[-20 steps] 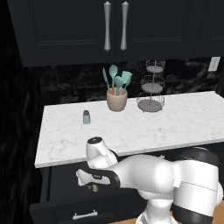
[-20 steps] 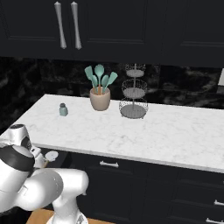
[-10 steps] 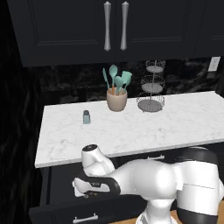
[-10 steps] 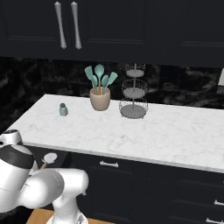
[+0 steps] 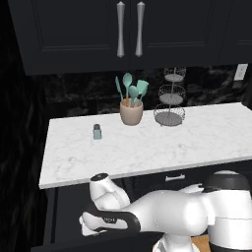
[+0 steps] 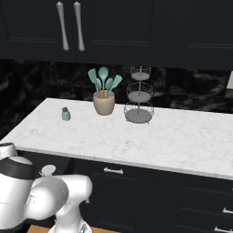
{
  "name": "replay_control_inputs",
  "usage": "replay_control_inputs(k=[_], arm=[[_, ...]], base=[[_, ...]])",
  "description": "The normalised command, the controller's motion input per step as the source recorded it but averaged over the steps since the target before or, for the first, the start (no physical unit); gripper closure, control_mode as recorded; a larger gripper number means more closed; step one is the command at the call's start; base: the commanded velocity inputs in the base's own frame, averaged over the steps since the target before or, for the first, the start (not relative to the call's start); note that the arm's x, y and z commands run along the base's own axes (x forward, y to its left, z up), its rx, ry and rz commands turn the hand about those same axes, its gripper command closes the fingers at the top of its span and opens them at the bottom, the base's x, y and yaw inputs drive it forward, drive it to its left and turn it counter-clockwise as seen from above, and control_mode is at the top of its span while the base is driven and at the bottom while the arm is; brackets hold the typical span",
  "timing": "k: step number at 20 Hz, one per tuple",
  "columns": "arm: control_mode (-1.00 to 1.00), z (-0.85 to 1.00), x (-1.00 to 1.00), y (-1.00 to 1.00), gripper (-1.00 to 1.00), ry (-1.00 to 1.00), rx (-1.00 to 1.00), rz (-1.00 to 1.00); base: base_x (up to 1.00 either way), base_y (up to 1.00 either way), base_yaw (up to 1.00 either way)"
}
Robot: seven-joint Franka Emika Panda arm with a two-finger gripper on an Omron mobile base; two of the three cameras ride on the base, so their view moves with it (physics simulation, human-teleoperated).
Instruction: Pick the pizza cutter from the drawer and place it on the counter.
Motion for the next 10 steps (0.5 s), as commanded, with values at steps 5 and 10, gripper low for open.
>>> replay_control_inputs(k=[5, 10], arm=[[-1.0, 0.07, -0.77, 0.23, -1.0, 0.0, -0.02, 0.0], [-1.0, 0.21, 0.02, 0.02, -1.0, -0.03, -0.09, 0.0]], base=[[0.0, 0.0, 0.0], [0.0, 0.0, 0.0]])
